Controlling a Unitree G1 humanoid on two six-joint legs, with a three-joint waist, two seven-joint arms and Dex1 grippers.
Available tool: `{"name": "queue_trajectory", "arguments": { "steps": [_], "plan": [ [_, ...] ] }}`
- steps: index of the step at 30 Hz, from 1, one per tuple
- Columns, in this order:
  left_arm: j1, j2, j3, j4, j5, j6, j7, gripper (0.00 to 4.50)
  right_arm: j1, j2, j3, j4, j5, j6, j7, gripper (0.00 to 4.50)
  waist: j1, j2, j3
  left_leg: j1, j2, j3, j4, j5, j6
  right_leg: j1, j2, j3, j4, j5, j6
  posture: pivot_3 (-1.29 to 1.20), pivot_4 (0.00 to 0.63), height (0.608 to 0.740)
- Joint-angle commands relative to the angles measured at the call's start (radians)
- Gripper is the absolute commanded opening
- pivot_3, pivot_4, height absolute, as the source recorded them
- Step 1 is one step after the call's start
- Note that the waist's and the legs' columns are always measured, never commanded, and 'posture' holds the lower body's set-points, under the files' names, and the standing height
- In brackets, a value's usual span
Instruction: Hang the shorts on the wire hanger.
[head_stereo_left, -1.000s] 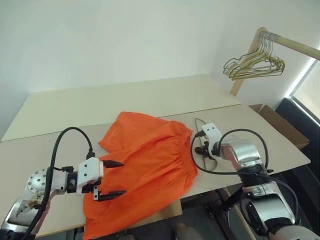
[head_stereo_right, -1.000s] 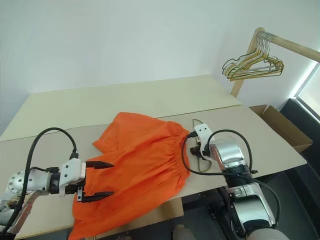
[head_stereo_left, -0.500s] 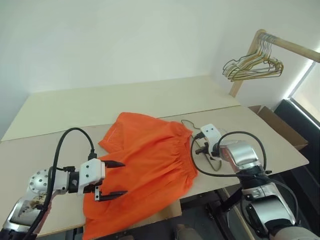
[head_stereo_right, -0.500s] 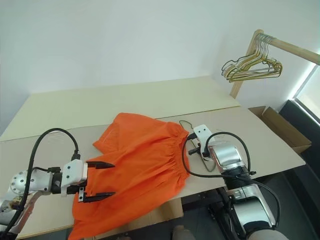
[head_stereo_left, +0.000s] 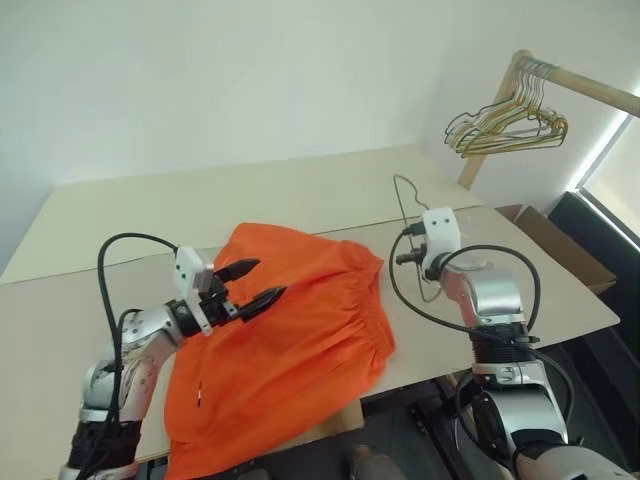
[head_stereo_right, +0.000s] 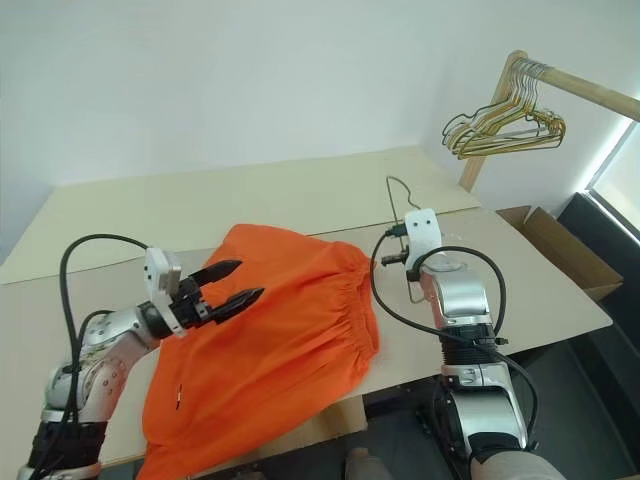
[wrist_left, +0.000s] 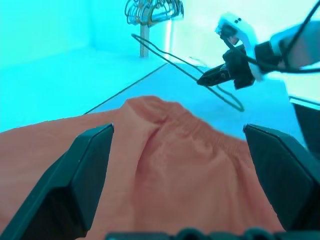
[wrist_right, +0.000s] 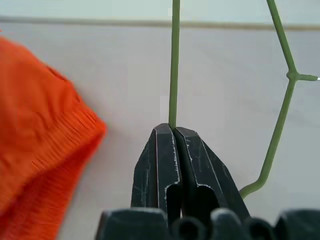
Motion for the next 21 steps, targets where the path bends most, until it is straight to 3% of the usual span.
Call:
{"name": "queue_trajectory", "arguments": {
  "steps": [1, 4, 10, 21],
  "plan": [
    [-0.066, -0.052, 0.055, 0.004, -0.177, 0.14, 0.073, 4.5, 0.041, 0.013, 0.073, -0.186, 0.014, -0.222, 0.08, 0.01, -0.002, 0.0, 0.0, -0.001, 0.0, -0.001, 0.001, 0.0, 0.0, 0.0, 0.0, -0.001, 0.0, 0.0, 0.0, -0.02, 0.0, 0.74],
    [-0.119, -0.105, 0.092, 0.006, -0.301, 0.2, 0.111, 4.5, 0.132, 0.0, 0.206, -0.254, -0.098, -0.498, 0.078, 0.01, 0.004, 0.0, 0.0, -0.002, 0.0, -0.004, 0.001, 0.0, -0.001, 0.0, -0.001, -0.004, -0.001, 0.0, 0.0, -0.02, 0.0, 0.74],
    [-0.177, -0.152, 0.157, 0.008, -0.45, 0.228, 0.175, 4.5, 0.22, 0.037, 0.336, -0.251, -0.219, -0.755, 0.043, 0.01, 0.001, 0.0, 0.0, -0.001, -0.002, -0.005, 0.003, 0.0, -0.001, 0.001, -0.001, -0.004, 0.0, 0.001, 0.0, -0.03, 0.0, 0.74],
    [-0.188, -0.151, 0.168, -0.01, -0.461, 0.199, 0.247, 4.5, 0.274, 0.072, 0.408, -0.21, -0.322, -0.91, 0.044, 0.01, 0.005, 0.0, 0.0, 0.0, -0.002, -0.007, 0.003, 0.0, -0.002, 0.003, 0.0, -0.004, -0.001, 0.001, -0.001, -0.02, 0.0, 0.74]
  ]
}}
